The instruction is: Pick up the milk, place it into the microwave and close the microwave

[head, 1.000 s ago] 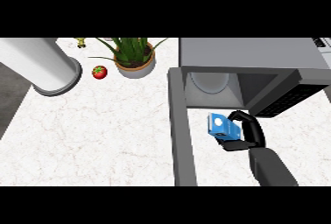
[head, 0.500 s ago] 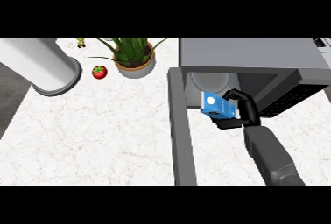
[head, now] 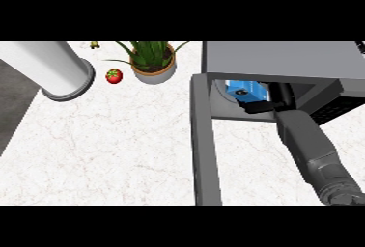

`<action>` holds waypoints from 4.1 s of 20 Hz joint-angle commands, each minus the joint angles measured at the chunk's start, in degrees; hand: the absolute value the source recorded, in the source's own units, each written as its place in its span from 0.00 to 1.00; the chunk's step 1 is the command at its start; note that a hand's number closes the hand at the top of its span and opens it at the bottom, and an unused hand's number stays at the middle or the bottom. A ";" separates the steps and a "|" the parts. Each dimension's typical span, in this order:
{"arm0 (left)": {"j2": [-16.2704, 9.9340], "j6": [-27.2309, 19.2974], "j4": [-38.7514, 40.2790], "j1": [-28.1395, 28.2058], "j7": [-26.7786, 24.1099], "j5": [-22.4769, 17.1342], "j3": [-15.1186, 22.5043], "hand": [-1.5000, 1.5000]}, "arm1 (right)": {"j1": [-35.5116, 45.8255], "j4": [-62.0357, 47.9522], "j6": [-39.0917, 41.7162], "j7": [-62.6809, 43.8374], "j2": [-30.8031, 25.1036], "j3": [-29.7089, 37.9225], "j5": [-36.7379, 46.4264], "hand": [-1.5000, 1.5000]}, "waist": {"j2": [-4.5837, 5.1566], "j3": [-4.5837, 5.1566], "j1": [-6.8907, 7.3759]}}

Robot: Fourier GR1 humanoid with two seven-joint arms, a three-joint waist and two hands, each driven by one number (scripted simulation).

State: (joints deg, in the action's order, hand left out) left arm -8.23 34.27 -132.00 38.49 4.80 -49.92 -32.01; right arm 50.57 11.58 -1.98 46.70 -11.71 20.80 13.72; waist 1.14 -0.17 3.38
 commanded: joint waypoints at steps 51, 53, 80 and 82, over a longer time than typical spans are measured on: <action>-9.06 -2.10 3.47 -13.87 2.69 1.97 -0.55 0.00 | 11.17 -5.61 -19.16 -7.75 -11.19 1.92 -0.05 0.00 | 4.48 -0.58 8.39; -8.76 -2.11 4.77 -13.93 3.04 2.14 0.21 0.00 | 12.41 -4.95 -14.84 -6.08 -9.36 1.57 -0.04 0.00 | 4.28 -0.50 8.53; -7.69 -0.21 7.81 -17.07 4.32 7.40 6.52 0.00 | 18.61 -5.23 -25.32 -12.38 -0.50 -0.56 0.99 0.00 | 2.27 -0.01 6.98; -7.20 -0.64 8.11 -16.16 5.26 8.31 7.23 0.00 | 19.11 -5.57 -24.84 -12.99 -1.40 -0.59 1.09 0.00 | 2.09 -0.01 6.14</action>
State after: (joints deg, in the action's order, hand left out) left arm -16.26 33.62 -123.97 21.51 9.45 -42.85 -25.86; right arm 65.02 5.40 -25.78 37.06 -13.81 20.01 14.97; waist 5.47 -2.30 9.86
